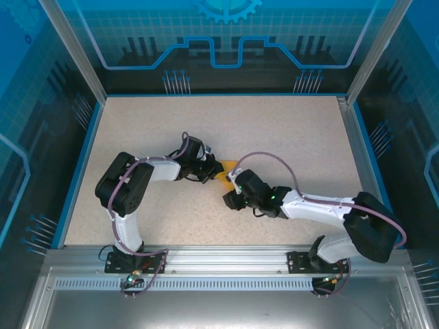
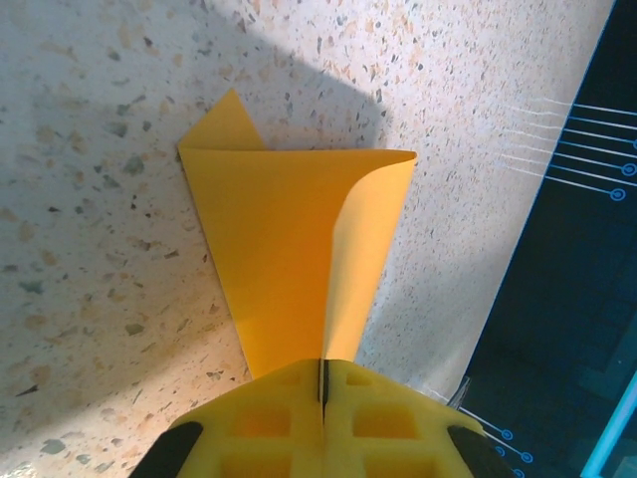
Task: Fold a paper plane with a square sheet of paper (pick it up from the middle)
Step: Fold the wing for the fifth time at the center of the table.
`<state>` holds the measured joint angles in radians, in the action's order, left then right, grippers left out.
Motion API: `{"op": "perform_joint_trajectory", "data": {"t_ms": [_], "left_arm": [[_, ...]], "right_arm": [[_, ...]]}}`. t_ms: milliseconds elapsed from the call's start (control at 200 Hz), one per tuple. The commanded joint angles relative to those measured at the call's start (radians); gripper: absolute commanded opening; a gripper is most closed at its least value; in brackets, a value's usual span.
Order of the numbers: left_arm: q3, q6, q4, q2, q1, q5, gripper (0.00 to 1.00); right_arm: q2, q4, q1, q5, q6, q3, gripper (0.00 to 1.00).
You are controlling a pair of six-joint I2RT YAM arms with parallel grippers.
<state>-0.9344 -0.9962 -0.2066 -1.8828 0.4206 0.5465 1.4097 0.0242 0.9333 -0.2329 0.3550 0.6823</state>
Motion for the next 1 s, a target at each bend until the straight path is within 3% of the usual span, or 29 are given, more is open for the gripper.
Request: {"op": "perform_joint_trajectory", "data": {"t_ms": [0,105,240,485,755,995], "left_arm": [[-0.015,-0.011,0.021,0.021,-0.009,0.001,0.03],[-0.014,-0.006,0.026,0.024,-0.008,0.003,0.03],[-0.013,-0.008,0.024,0.023,-0.009,0.007,0.03],[-0.016,-0.006,0.031,0.025,-0.008,0.009,0.04],[-0.024,-0.004,0.039,0.022,-0.008,0.011,0.04],[-0.028,-0.004,0.045,0.019,-0.008,0.010,0.04]], "right_arm": [[0.085,0.009,0.068,-0.291,-0.113,0.040,0.46],[0.159,0.022,0.126,-0.430,-0.139,0.077,0.45],[0.216,0.040,0.146,-0.517,-0.150,0.105,0.42],[0.244,0.046,0.150,-0.499,-0.166,0.118,0.31],[0.271,0.062,0.149,-0.505,-0.162,0.117,0.30],[0.276,0.070,0.148,-0.507,-0.142,0.122,0.21]]}}
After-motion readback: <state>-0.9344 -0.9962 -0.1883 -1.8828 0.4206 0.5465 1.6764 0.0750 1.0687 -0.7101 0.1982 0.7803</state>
